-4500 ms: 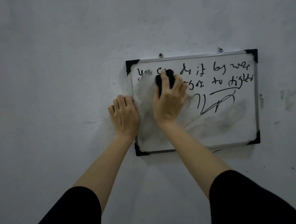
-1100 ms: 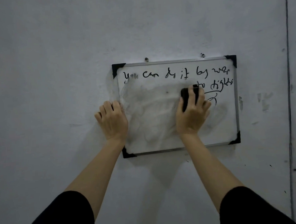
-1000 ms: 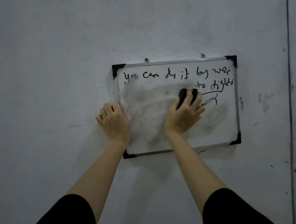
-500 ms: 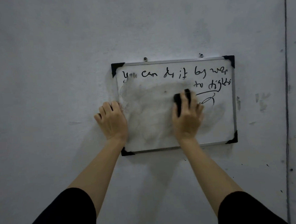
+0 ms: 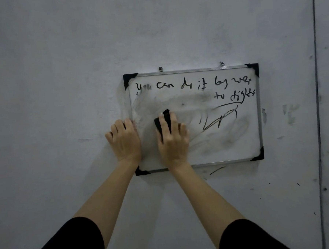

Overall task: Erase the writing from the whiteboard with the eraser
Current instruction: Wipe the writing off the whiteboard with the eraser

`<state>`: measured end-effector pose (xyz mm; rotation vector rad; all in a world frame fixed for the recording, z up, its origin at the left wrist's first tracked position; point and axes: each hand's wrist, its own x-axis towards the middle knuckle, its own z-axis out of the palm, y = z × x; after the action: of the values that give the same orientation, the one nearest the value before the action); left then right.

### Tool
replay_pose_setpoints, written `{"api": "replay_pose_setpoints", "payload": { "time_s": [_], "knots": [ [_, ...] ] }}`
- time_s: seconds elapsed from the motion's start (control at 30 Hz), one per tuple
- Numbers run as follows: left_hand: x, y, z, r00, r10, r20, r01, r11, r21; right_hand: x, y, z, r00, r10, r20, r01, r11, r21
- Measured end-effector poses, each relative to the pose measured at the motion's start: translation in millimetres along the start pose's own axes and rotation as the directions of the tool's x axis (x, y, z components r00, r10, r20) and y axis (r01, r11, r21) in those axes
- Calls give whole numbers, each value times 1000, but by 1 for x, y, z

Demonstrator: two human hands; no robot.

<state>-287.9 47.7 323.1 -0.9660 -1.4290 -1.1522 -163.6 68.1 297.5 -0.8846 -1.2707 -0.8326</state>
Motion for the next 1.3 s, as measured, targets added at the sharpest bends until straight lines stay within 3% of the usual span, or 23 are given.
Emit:
{"api": "replay_pose_setpoints", "payload": {
  "time_s": [0.07, 0.23, 0.37, 0.43, 0.5, 0.6, 0.77, 1.03, 1.17, 1.23, 1.3],
  "knots": [
    [1, -1, 0, 1000, 16, 3, -16, 1000, 20, 2, 31, -5, 1000, -8, -22, 8, 1000, -30],
    [-1, 2, 0, 999, -28, 23, 28, 1000, -6, 5, 98, -22, 959, 268, -96, -274, 960, -54],
    [-5, 7, -3, 996, -86, 18, 86, 996, 3, 13, 77, -21, 835, 537, -123, -543, 840, -16],
    [-7, 9, -4, 995, -99, 26, 99, 995, 0, 15, 48, -15, 787, 607, -113, -609, 793, 20],
    [-9, 9, -5, 995, -95, 44, 95, 995, -9, 8, 18, -9, 845, 530, -62, -530, 848, 32],
    [-13, 6, -6, 995, -86, 51, 85, 996, 8, -13, -14, -3, 960, 278, 2, -278, 960, 26],
    [-17, 1, -4, 997, -44, 66, 44, 999, 1, -18, 18, -7, 1000, -13, 21, 13, 1000, 12],
    [-17, 4, -4, 995, -75, 70, 76, 997, -14, -5, 103, -30, 929, 363, -72, -367, 929, -51],
    [-20, 6, -6, 993, -108, 52, 108, 994, -7, 3, 65, -21, 800, 591, -107, -591, 806, 37],
    [-23, 5, -6, 993, -103, 56, 103, 995, -4, 0, 37, -15, 830, 549, -97, -547, 836, 52],
    [-27, 4, -5, 993, -97, 64, 96, 995, 12, -12, 11, -9, 921, 387, -42, -385, 921, 51]
  ]
}}
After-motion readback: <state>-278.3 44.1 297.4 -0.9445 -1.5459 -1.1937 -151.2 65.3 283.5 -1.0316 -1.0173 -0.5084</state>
